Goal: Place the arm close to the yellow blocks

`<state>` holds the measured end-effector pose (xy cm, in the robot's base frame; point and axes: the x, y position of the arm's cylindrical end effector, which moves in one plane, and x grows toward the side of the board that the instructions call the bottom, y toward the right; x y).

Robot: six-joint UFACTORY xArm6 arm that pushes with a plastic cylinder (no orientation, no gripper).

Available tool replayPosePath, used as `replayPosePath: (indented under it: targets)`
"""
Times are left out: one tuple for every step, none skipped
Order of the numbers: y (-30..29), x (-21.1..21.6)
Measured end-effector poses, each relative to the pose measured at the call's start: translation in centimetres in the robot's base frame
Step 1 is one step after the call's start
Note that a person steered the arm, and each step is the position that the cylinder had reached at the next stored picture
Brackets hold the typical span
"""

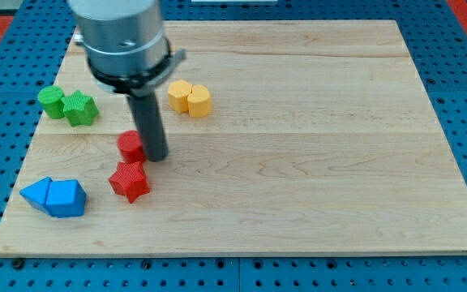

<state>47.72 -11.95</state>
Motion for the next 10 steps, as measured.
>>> replayPosePath:
  targets:
    - [0.7,0.0]
    - [7.3,2.2]
    - [13.7,2.1]
    - [17.0,-4.4]
    - [11.6,-11.1]
    - [7.0,-17.0]
    - [-0.9,-21.9]
    - [-6.7,-21.6]
    - [-1.1,-21.4]
    - [6.9,-17.5]
